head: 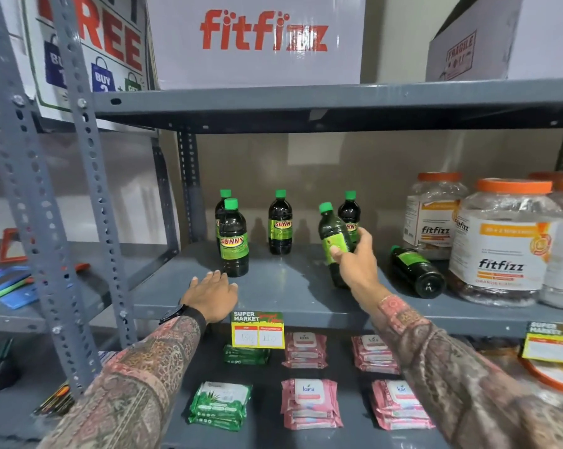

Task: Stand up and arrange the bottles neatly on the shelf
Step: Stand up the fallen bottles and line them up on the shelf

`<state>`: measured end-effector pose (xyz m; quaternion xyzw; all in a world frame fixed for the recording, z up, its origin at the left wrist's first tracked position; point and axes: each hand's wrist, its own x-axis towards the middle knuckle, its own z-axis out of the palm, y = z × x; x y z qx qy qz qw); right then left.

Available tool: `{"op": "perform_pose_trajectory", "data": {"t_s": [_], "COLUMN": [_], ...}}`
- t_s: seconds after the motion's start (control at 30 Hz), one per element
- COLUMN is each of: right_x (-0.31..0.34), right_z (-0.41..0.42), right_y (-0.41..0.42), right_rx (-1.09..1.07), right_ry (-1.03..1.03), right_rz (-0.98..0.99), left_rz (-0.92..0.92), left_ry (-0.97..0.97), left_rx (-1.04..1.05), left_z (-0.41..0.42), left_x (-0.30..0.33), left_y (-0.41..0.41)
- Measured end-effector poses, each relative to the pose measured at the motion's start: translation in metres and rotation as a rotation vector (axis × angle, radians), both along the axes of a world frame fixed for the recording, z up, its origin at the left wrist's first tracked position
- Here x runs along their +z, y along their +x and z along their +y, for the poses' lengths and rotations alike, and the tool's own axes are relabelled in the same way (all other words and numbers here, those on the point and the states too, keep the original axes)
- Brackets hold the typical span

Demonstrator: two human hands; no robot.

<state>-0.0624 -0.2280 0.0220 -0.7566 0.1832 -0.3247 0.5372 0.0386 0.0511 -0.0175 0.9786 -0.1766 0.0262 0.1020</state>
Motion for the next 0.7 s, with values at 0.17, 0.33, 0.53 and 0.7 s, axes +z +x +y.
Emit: {"op": "perform_pose_trajectory", "data": {"t_s": [0.17,0.33,0.53,0.7], "right_x": [-0.017,-0.021,-0.027,-0.033], "right_z": [0.026,0.042,0.047,0.045], "right_y": [0.036,0.057,0.065,0.064], "right_rx": [0.181,0.293,0.219,0.082], "right_ry": [0.103,0.050,-0.042,-0.234], "right_rz": [-0.153,-0.200,-0.166,-0.059], "left_rz": [-0.002,-0.022,-0.027,-0.020], "left_ry": [0.002,0.005,0.021,0.024], "left_rx": [0.016,0.017,0.016,0.010], "left_z": [-0.002,-0.002,-0.003,-0.002], "left_x": [-0.002,-0.003,-0.002,-0.003], "left_y": [0.001,0.003,0.002,0.002]}}
